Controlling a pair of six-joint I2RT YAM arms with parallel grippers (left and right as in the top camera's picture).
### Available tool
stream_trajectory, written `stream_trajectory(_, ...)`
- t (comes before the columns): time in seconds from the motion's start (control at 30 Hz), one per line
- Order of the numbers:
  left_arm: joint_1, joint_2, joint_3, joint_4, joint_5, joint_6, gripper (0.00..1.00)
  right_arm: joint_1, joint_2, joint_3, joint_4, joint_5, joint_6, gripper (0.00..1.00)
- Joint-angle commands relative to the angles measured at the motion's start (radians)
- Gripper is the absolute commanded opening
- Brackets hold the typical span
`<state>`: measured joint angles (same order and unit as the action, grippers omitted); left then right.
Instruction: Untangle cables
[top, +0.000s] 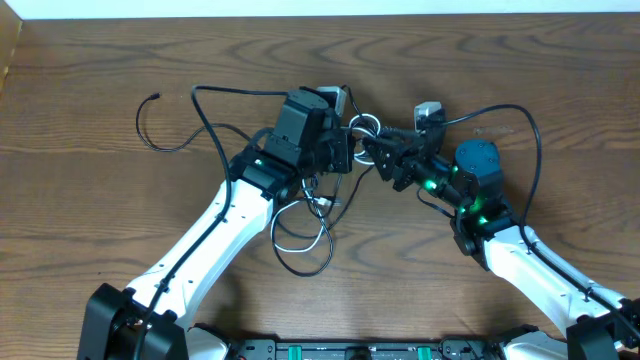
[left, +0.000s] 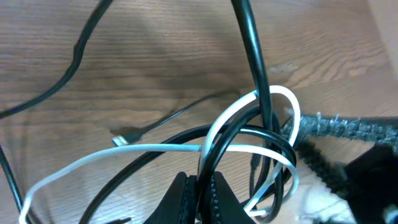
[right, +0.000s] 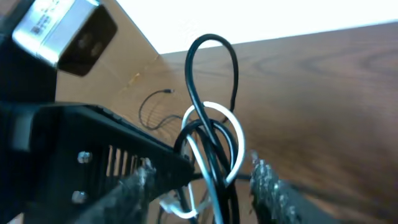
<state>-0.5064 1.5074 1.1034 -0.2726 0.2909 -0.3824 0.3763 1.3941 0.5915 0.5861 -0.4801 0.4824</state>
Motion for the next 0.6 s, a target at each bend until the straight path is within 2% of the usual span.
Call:
stream_trajectory(0.0,-0.001,0.01,0.002,-0.018,-0.044,0.076,0.08,0.0,0.001,-0.003,-0.023,0.039,-0.009,0.69)
stream_trajectory(0.2,-0.001,0.005,0.002,-0.001,0.021,0.075,0.08,0.0,0.001,-0.003,-0.08,0.099,-0.046,0.78)
stream_trajectory(0.37,-0.001,0.005,0.002,0.063,0.241,0.076,0.07,0.0,0.002,-0.003,-0.161,0.215,-0.058,0.8)
stream_trajectory(0.57,0.002,0.003,0.002,0.046,0.278,0.163,0.07,-0.002,0.002,-0.003,-0.377,0.539,-0.057,0.81)
